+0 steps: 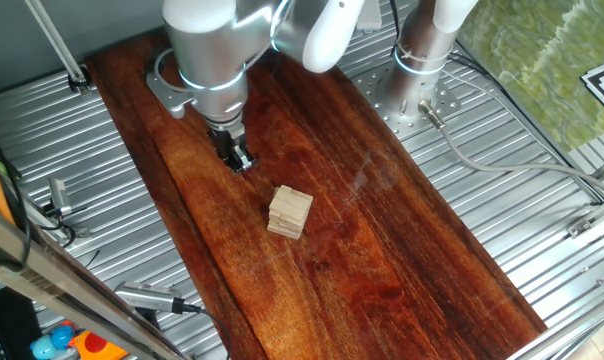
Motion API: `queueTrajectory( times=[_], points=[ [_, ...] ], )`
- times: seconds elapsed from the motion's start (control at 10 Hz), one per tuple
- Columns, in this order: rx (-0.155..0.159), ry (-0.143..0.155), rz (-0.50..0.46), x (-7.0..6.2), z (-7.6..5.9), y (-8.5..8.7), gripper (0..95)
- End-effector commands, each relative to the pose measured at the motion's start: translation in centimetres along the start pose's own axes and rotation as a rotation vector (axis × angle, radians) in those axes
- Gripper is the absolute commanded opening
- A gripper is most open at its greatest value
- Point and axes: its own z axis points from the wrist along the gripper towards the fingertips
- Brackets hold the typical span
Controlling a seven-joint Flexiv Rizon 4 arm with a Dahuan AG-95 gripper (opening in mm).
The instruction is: Play Jenga
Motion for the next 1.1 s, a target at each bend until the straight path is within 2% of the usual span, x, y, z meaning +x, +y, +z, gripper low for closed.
queueTrajectory(
  times=[0.1,0.2,0.3,0.7,1.1],
  points=[
    [0.008,0.003,-0.021,0.0,0.1,0.2,0.0],
    [0.03,0.017,-0.074,0.1,0.2,0.3,0.0],
    [0.031,0.035,-0.105,0.1,0.2,0.3,0.0],
    [0.035,0.041,-0.248,0.9,0.6,-0.1,0.0],
    [0.033,0.04,-0.298,2.0,1.1,-0.5,0.0]
  ],
)
